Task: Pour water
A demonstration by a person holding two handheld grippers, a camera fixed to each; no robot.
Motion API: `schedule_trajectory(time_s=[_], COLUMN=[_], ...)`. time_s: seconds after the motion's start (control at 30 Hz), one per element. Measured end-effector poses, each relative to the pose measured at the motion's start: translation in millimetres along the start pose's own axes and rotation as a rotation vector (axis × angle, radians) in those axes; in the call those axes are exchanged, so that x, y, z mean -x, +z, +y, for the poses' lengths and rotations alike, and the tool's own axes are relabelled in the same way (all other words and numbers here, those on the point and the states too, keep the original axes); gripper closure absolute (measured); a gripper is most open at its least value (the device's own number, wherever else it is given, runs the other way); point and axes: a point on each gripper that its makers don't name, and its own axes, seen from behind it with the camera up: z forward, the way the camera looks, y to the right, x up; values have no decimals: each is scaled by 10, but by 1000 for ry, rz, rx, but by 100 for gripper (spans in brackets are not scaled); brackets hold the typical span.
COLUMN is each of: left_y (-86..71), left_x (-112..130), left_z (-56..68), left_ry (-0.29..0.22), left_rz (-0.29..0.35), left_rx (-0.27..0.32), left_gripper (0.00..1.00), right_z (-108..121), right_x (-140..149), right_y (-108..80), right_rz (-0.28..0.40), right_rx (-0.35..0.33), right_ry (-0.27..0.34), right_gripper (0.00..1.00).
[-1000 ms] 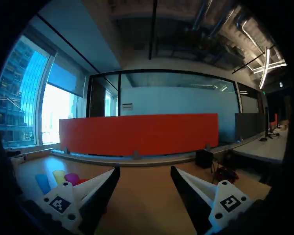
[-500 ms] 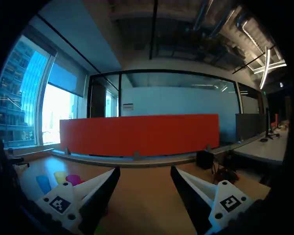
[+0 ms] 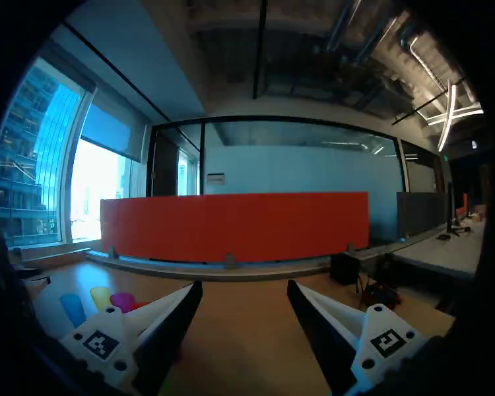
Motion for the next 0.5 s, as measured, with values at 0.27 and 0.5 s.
schedule_trajectory(time_s=[0.27, 0.5], left_y=[4, -3], left_x=[-15, -18], left_z=[0, 5], left_ry=[-1, 1], left_rz=[0, 1], left_rx=[4, 7], left_gripper=[2, 2], right_z=[13, 36], right_x=[8, -5], right_y=[-31, -59], right_rz=[-2, 1], right_rx=[2, 5], right_ry=[1, -3], right_gripper=[1, 1])
